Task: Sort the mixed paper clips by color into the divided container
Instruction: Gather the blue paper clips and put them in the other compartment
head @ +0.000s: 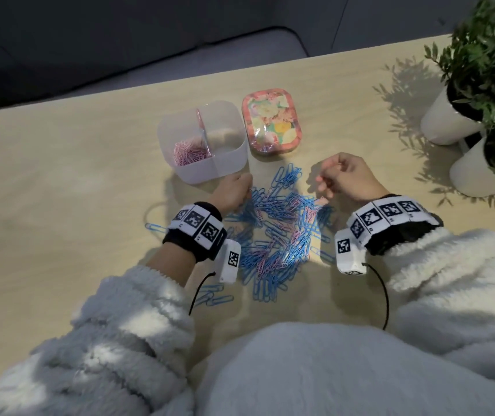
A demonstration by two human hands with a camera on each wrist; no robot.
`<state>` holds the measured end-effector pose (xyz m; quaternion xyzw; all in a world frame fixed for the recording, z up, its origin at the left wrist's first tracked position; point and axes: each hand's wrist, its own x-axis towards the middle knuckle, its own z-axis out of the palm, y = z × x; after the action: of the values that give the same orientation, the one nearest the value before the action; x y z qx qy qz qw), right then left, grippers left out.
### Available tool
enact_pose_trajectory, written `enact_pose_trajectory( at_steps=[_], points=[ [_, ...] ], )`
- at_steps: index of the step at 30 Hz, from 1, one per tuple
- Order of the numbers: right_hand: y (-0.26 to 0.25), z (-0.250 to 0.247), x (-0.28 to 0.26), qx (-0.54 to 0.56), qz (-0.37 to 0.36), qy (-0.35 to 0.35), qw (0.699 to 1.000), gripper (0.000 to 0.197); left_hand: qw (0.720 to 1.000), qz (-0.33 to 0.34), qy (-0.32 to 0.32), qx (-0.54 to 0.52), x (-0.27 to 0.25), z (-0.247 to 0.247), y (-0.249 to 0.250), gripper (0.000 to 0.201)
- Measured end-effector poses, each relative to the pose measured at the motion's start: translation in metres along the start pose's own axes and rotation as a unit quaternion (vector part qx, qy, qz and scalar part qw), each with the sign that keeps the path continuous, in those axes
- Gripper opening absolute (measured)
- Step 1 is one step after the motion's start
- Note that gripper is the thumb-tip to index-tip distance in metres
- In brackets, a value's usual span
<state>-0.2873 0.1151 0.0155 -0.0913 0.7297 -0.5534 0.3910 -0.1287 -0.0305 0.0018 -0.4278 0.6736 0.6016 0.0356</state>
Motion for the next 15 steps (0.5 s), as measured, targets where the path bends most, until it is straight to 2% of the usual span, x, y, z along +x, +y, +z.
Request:
enact_pose_trajectory(
  at_steps=[1,3,5,6,9,11,13,15],
  points=[
    [0.0,0.0,-0.004,0.033,0.009,-0.017,0.999,0.019,0.999,-0.011,-0.013,-0.03,0.0,0.001,0.001,0.031],
    [0.007,-0.001,-0.004,0.013,0.01,-0.036,0.999,0.025,0.997,-0.021,-0.019,-0.067,0.002,0.004,0.001,0.03],
    [0.012,0.0,0.0,-0.096,-0.027,-0.056,0.993,0.022,0.996,-0.03,-0.022,-0.081,0.005,0.008,0.002,0.029],
    [0.014,0.002,0.002,-0.166,-0.062,-0.075,0.981,0.02,0.997,-0.032,-0.021,-0.068,0.006,0.011,0.003,0.028],
    [0.023,0.016,0.001,-0.367,-0.153,-0.138,0.907,0.014,0.998,0.006,0.013,0.056,0.009,0.017,0.005,0.031],
    [0.027,0.023,0.002,-0.449,-0.162,-0.142,0.867,0.012,0.989,0.043,0.028,0.135,0.011,0.021,0.006,0.031],
    [0.031,0.021,0.007,-0.471,-0.154,-0.121,0.86,0.007,0.982,0.055,0.03,0.181,0.013,0.024,0.004,0.027],
    [0.035,0.012,0.014,-0.455,-0.131,-0.087,0.876,0.006,0.977,0.051,0.047,0.2,0.013,0.024,0.001,0.028]
  ],
)
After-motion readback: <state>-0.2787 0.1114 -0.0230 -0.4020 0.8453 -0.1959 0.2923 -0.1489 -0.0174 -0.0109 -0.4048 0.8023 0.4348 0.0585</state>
